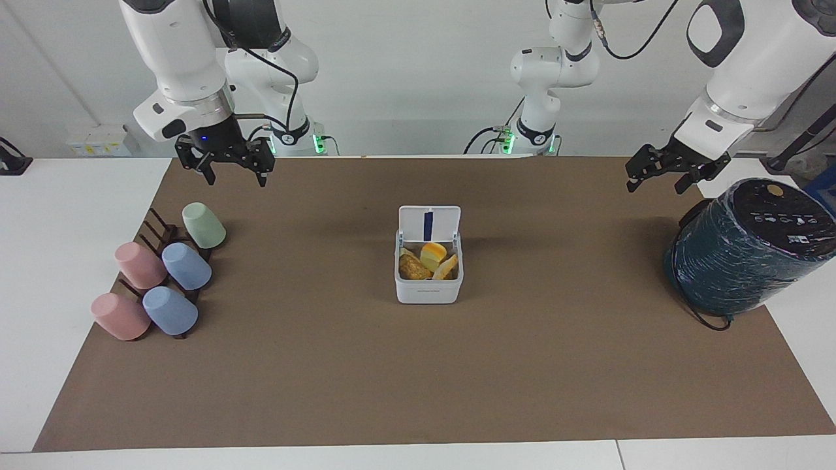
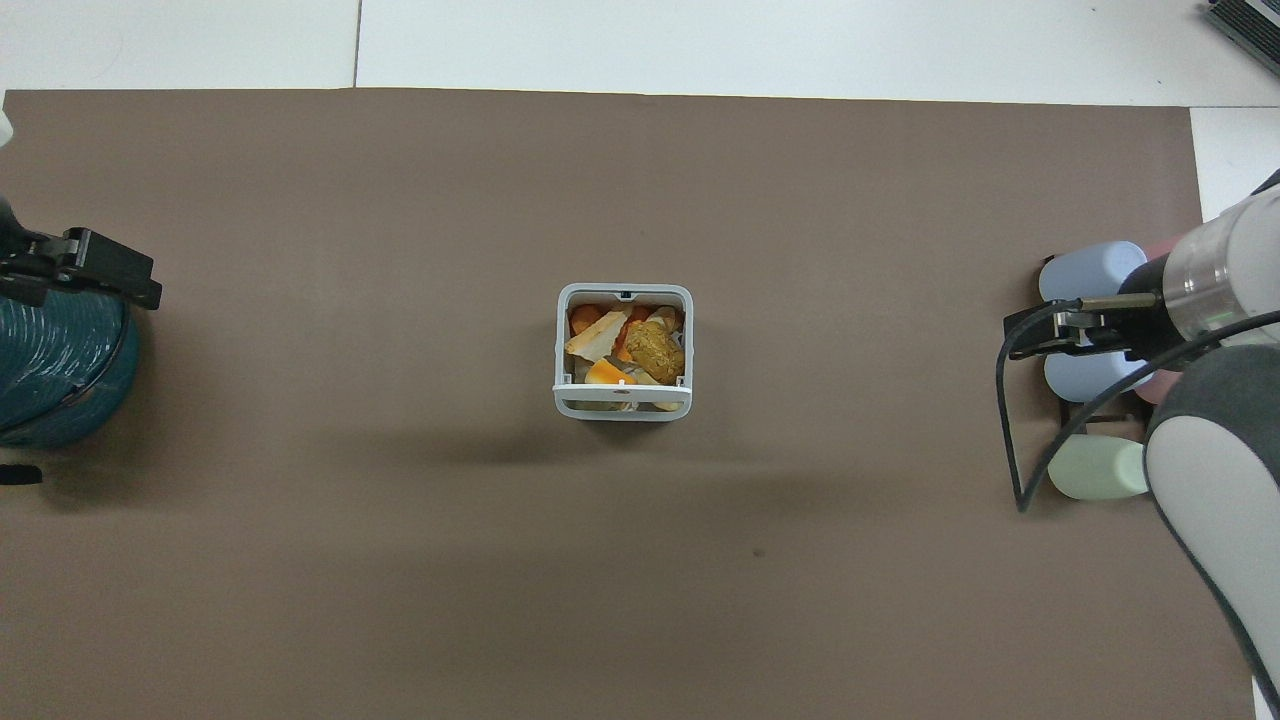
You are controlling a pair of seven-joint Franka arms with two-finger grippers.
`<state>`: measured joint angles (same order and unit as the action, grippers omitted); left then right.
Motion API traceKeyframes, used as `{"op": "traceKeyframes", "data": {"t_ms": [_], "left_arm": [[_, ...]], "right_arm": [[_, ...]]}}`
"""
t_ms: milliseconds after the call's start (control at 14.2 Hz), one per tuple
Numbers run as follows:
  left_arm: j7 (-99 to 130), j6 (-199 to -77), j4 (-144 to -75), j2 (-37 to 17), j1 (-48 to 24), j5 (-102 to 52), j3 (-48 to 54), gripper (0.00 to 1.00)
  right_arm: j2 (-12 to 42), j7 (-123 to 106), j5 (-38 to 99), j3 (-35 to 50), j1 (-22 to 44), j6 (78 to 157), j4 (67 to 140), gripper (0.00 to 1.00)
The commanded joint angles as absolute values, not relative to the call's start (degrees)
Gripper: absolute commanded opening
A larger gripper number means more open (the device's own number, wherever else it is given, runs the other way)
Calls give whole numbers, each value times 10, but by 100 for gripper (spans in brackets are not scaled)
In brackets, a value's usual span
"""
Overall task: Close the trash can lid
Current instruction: 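Move the left gripper forward toward the white trash bin's open lid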
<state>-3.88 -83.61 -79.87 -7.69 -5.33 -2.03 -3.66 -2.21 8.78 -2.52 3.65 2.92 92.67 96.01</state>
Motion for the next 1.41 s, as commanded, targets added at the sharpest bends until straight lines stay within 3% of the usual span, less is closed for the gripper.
{"op": "traceKeyframes", "data": {"t_ms": [0,282,565,635,776,988,1129,1341], "left_arm": [[-45,-847,-814,-62,-48,-23,-34,100],[-44,-850,-823,-60,-59,-23,-33,100],[22,-909,-967,11,-136,-24,-28,100],[69,-927,-1004,30,-162,-25,-27,90],[117,-936,-1060,58,-223,-28,-26,55],[198,-979,-1104,79,-299,-34,-25,23],[254,-1042,-1128,82,-331,-56,-25,12],[296,-1132,-1151,70,-365,-70,-25,8]], "right_arm": [[-33,73,-24,42,19,932,973,100],[-33,73,-24,42,19,932,973,100],[-33,75,-25,42,17,931,973,100],[-33,75,-25,42,16,931,973,100],[-33,75,-24,42,17,931,973,100],[-33,75,-24,42,16,931,973,100],[-33,75,-24,42,16,931,973,100],[-33,74,-24,42,17,931,973,100]]}}
